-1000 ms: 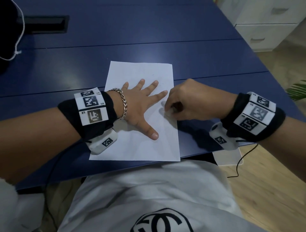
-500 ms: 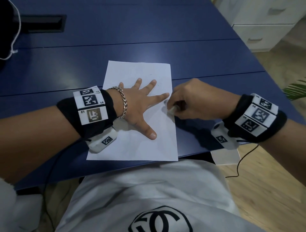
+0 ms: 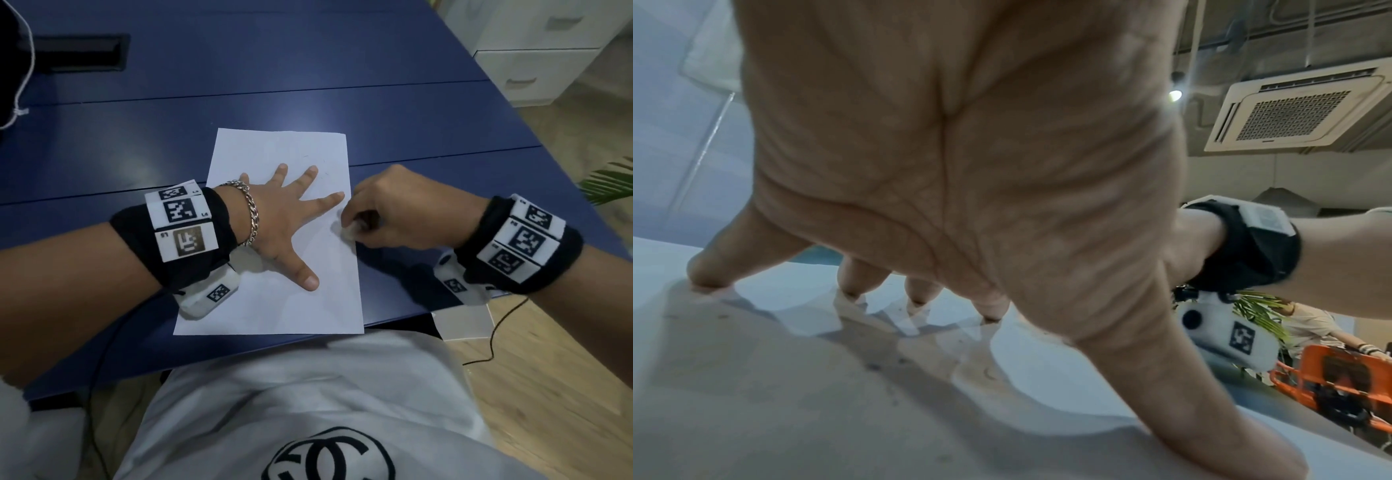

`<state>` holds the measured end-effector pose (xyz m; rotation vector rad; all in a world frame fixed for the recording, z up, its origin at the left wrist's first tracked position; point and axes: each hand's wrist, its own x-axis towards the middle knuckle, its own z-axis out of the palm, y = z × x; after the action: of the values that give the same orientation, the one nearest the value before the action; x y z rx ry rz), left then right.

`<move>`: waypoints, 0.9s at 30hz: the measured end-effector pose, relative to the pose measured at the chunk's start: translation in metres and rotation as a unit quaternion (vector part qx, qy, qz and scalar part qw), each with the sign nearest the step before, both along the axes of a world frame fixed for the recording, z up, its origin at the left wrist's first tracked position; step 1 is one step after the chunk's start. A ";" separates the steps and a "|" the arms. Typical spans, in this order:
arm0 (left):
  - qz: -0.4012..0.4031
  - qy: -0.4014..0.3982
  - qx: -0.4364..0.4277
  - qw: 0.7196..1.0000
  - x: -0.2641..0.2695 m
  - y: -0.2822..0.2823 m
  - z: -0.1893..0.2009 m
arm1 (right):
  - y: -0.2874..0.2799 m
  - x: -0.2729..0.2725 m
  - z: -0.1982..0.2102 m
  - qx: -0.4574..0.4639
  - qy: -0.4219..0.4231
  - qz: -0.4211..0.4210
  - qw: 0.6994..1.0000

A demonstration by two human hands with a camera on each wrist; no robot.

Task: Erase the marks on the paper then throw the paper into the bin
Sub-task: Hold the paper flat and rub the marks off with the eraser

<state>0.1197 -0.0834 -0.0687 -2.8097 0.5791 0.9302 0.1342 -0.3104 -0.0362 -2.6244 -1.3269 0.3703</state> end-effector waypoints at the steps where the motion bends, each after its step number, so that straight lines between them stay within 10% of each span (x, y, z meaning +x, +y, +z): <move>1: 0.000 -0.001 0.000 1.000 0.000 0.000 0.000 | 0.000 0.000 -0.001 0.006 -0.003 -0.009 1.000; 27: 0.042 -0.045 0.064 0.996 -0.021 0.001 0.007 | 0.003 -0.012 -0.001 -0.006 -0.012 -0.035 0.999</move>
<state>0.0986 -0.0824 -0.0621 -2.7622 0.3778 0.8171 0.1224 -0.3078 -0.0376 -2.6857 -1.2392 0.3387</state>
